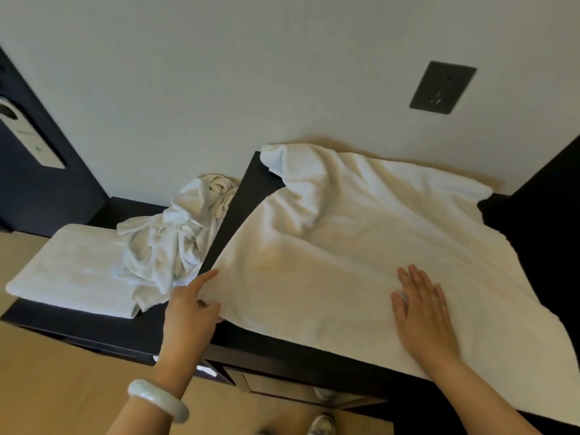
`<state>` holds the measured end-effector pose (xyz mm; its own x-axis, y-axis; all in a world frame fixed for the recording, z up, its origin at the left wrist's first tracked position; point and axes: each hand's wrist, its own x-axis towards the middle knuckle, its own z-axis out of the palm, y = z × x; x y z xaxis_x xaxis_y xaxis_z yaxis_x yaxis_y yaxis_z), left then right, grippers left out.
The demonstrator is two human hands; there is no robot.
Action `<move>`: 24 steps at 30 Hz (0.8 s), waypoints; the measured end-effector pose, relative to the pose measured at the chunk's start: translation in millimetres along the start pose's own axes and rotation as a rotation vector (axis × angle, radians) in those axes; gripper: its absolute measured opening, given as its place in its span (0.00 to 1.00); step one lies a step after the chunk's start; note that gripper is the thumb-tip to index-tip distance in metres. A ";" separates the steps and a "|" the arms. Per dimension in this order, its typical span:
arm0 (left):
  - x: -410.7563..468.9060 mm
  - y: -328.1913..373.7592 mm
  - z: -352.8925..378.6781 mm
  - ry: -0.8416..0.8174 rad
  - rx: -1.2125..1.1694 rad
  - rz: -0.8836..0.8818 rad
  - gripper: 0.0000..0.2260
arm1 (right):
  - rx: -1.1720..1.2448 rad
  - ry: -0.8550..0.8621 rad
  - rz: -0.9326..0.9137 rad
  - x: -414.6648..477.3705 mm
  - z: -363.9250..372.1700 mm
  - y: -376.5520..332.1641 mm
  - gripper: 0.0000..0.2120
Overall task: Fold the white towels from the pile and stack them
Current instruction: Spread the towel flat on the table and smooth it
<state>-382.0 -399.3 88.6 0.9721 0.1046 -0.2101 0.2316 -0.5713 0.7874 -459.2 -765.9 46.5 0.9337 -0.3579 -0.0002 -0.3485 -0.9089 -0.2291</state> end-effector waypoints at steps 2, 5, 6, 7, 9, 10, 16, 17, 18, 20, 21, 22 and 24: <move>6.7 -2.4 -3.6 -0.011 0.078 0.035 0.24 | 0.009 0.026 0.007 -0.5 0.1 -1.9 0.27; 13.4 -7.9 -16.0 -0.049 -0.131 -0.082 0.11 | 0.023 0.192 -0.033 -4.2 0.3 -6.4 0.24; 14.1 -11.1 -22.4 -0.056 -0.250 -0.134 0.09 | 0.013 0.243 -0.086 -6.1 0.9 -7.1 0.22; 13.3 -15.9 -28.7 -0.058 -0.349 -0.174 0.07 | -0.001 0.263 -0.147 -8.7 1.6 -6.7 0.22; 6.6 -26.9 -36.7 -0.056 -0.386 -0.207 0.05 | -0.008 0.215 -0.238 -12.1 1.7 -3.7 0.23; 1.3 -32.5 -38.2 -0.054 -0.344 -0.204 0.05 | 0.001 0.181 -0.253 -11.8 0.5 -2.7 0.23; -11.9 -34.4 -43.7 -0.073 0.234 0.003 0.05 | -0.132 -0.005 -0.269 -3.2 0.6 -2.1 0.25; -11.2 -28.1 -40.9 -0.016 0.379 0.132 0.05 | -0.146 -0.039 -0.249 -1.4 -0.2 -2.2 0.26; -11.0 -19.3 -33.8 0.036 0.478 0.273 0.07 | -0.159 -0.066 -0.234 -0.5 -1.1 -2.6 0.28; -10.7 3.6 -10.3 -0.014 0.537 0.495 0.16 | -0.202 -0.099 -0.217 -0.9 -1.3 -3.9 0.29; -9.9 13.7 5.8 -0.104 0.573 0.576 0.20 | -0.220 -0.109 -0.214 -1.3 -1.4 -4.1 0.29; -9.2 21.2 23.5 -0.197 0.634 0.646 0.24 | -0.227 -0.116 -0.211 -1.6 -1.5 -3.9 0.28; -6.8 23.6 52.9 -0.313 0.795 0.739 0.27 | -0.233 -0.129 -0.212 -1.9 -2.9 -3.7 0.28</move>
<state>-385.1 -456.6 78.0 0.7829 -0.6182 -0.0698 -0.5942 -0.7763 0.2101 -459.9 -762.5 50.2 0.9849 -0.1393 -0.1033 -0.1409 -0.9900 -0.0088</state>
